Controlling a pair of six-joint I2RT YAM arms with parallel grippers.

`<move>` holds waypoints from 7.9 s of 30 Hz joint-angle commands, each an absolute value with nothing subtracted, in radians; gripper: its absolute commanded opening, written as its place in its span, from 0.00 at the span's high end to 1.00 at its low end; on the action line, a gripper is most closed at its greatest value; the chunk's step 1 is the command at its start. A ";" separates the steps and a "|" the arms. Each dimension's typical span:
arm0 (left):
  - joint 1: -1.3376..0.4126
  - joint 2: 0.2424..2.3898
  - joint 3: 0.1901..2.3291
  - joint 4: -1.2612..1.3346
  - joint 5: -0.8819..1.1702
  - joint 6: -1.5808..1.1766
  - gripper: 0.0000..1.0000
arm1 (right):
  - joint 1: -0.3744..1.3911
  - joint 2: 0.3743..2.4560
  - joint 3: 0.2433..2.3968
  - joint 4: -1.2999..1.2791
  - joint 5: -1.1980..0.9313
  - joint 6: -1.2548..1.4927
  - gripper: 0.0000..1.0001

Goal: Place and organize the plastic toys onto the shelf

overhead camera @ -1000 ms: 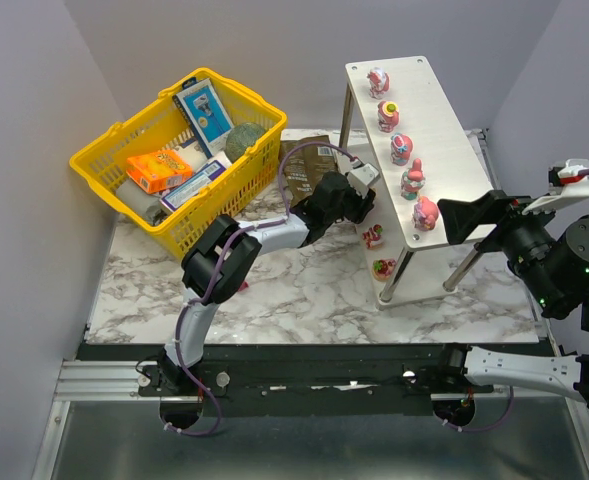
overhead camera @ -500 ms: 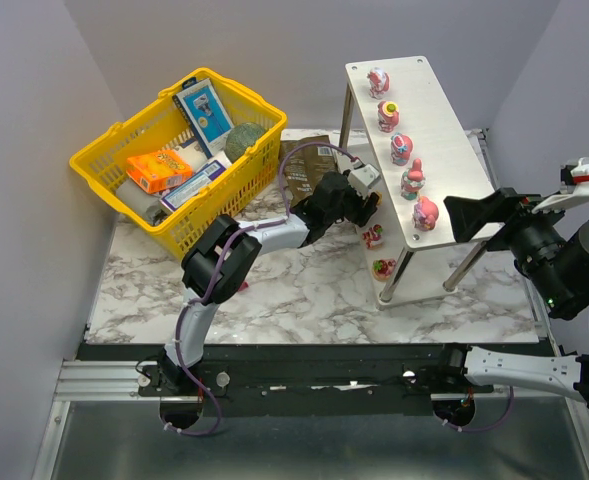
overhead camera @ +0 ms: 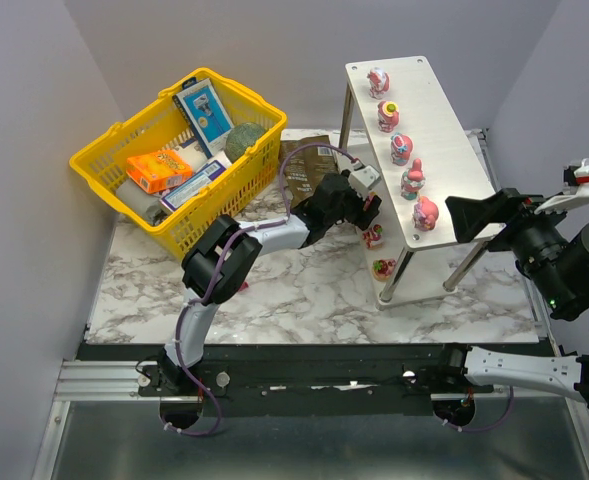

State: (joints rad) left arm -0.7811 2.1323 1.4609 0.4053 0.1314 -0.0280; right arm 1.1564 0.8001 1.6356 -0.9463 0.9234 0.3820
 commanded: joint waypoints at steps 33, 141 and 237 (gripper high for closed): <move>-0.721 1.962 1.309 0.463 0.112 -0.169 0.03 | 1.154 0.781 1.624 -0.973 0.951 0.413 0.03; -0.719 1.954 1.247 0.313 0.095 -0.302 0.23 | 1.154 0.707 1.548 -0.897 0.962 0.367 0.03; -0.795 1.775 1.095 0.221 -0.027 -0.334 0.17 | 1.152 0.699 1.523 -0.836 0.951 0.319 0.03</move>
State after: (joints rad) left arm -0.8005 1.8725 1.1210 0.2752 0.0784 -0.2913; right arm 1.1564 0.7174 1.5414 -0.8680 0.9604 0.3248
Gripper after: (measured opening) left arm 0.815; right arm 0.967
